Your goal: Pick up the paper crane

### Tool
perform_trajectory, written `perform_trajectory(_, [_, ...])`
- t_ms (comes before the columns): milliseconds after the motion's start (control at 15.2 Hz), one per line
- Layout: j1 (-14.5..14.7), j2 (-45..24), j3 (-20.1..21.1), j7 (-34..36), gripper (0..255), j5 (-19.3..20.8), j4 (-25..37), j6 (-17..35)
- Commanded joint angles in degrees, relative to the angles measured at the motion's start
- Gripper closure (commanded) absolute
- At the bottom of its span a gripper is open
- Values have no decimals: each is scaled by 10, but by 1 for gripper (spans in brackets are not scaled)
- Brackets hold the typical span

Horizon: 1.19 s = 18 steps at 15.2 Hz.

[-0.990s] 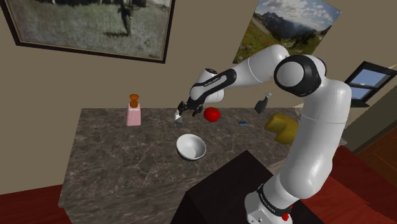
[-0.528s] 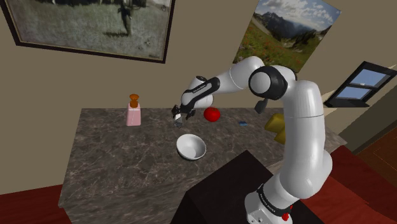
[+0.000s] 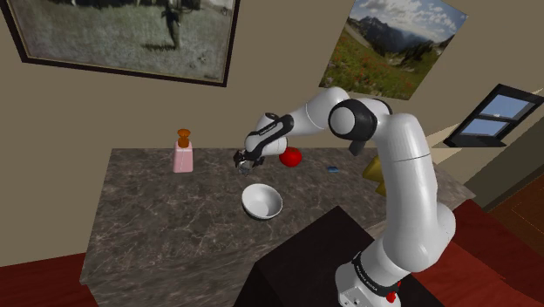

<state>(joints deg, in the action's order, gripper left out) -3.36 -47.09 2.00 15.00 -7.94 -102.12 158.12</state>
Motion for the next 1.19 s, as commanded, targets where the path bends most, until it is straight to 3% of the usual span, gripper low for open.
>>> perform_trajectory(0, [0, -12, 0, 0, 0, 0, 7, 6])
perform_trajectory(66, [0, -12, 0, 0, 0, 0, 7, 6])
perform_trajectory(132, [0, -12, 0, 0, 255, 0, 7, 5])
perform_trajectory(726, [0, -12, 0, 0, 255, 0, 7, 6])
perform_trajectory(1122, [2, 30, -2, 3, 255, 1, -12, -18])
